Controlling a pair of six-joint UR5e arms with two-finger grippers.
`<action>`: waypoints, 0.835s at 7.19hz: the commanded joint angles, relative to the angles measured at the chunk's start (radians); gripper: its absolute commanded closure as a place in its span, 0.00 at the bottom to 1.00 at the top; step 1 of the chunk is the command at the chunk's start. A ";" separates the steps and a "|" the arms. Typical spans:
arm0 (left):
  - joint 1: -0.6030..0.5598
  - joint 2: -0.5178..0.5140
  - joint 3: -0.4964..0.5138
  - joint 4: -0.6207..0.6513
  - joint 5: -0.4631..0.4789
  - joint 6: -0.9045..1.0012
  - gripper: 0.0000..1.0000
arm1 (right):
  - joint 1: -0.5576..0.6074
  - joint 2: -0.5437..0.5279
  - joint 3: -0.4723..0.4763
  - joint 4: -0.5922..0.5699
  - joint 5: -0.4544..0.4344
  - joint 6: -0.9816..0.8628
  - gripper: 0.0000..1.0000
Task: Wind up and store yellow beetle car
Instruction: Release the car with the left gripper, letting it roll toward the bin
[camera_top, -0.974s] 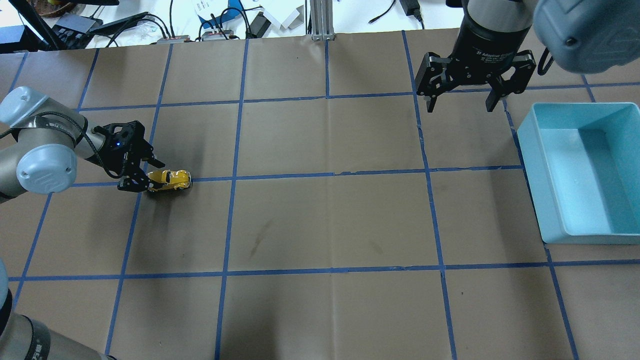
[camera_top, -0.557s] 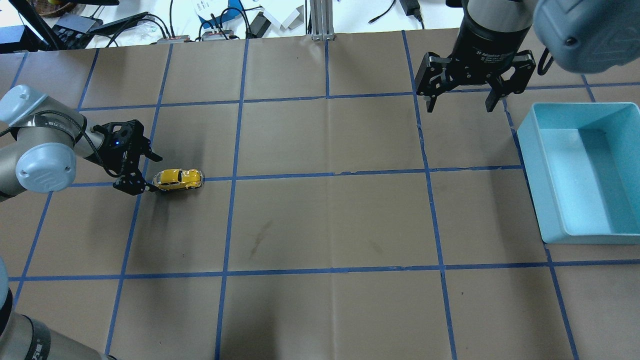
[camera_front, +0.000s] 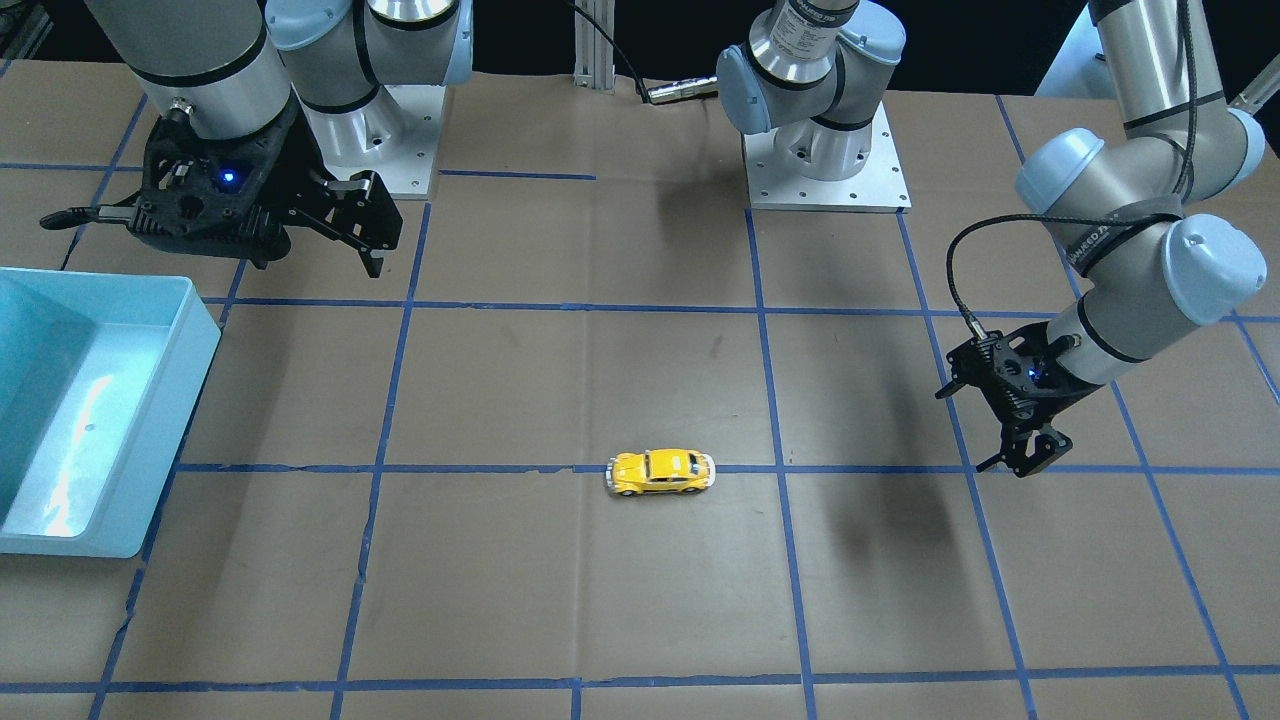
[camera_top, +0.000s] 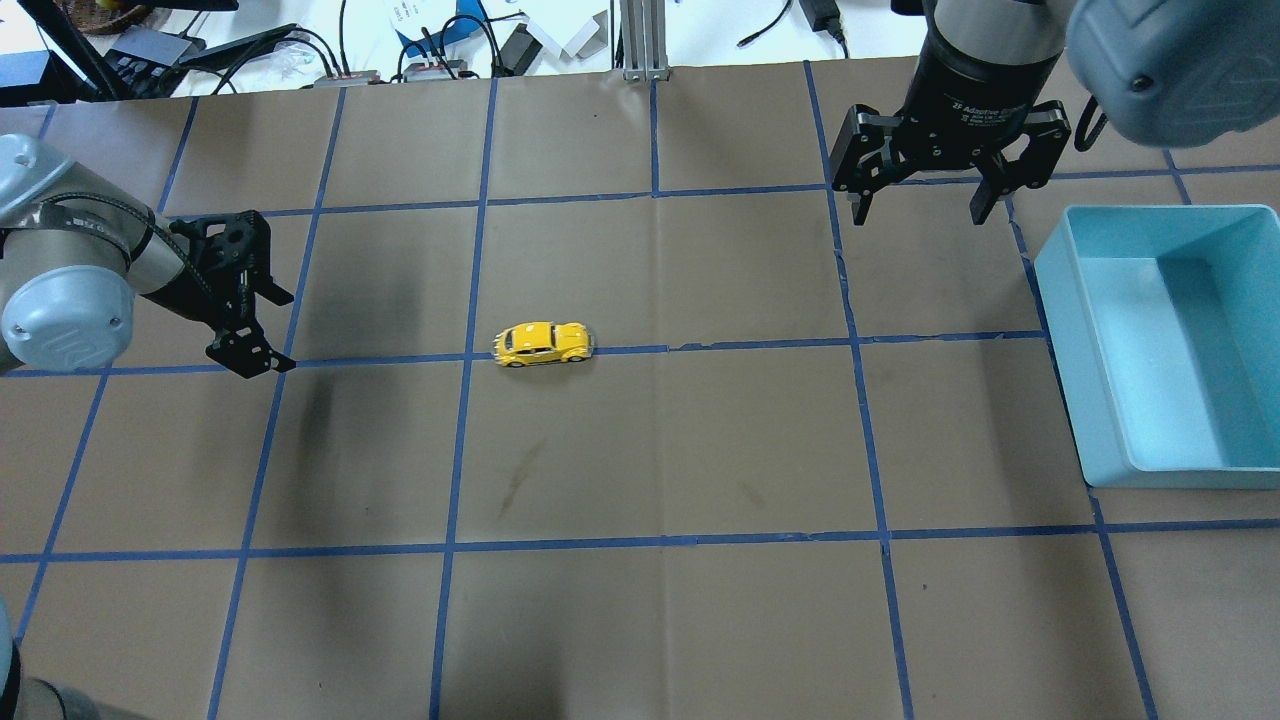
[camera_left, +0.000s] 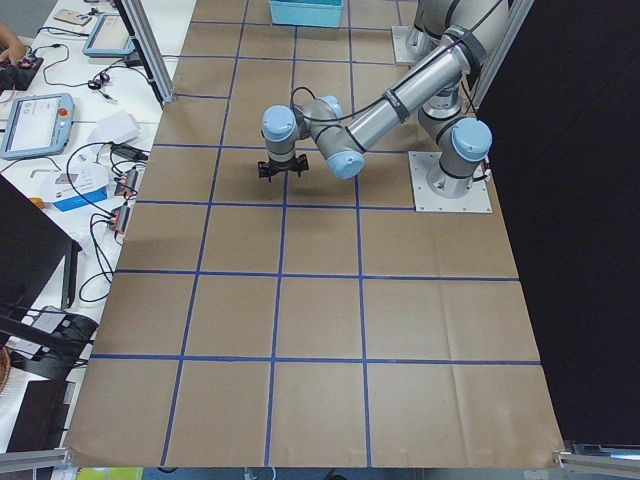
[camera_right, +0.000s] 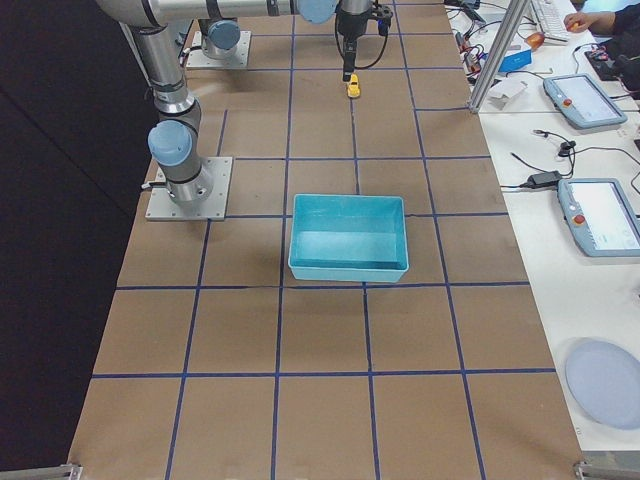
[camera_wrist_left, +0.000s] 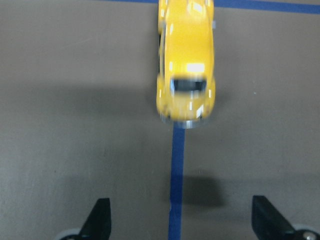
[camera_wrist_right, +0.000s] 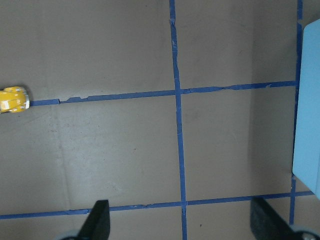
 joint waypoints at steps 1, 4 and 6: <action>-0.146 0.096 0.081 -0.159 0.102 -0.402 0.00 | 0.000 0.002 0.000 0.000 0.001 -0.001 0.00; -0.321 0.168 0.216 -0.357 0.178 -0.841 0.00 | 0.000 0.000 0.000 0.003 -0.002 -0.001 0.00; -0.427 0.179 0.237 -0.369 0.223 -1.158 0.00 | 0.000 -0.005 -0.011 0.011 -0.005 0.003 0.00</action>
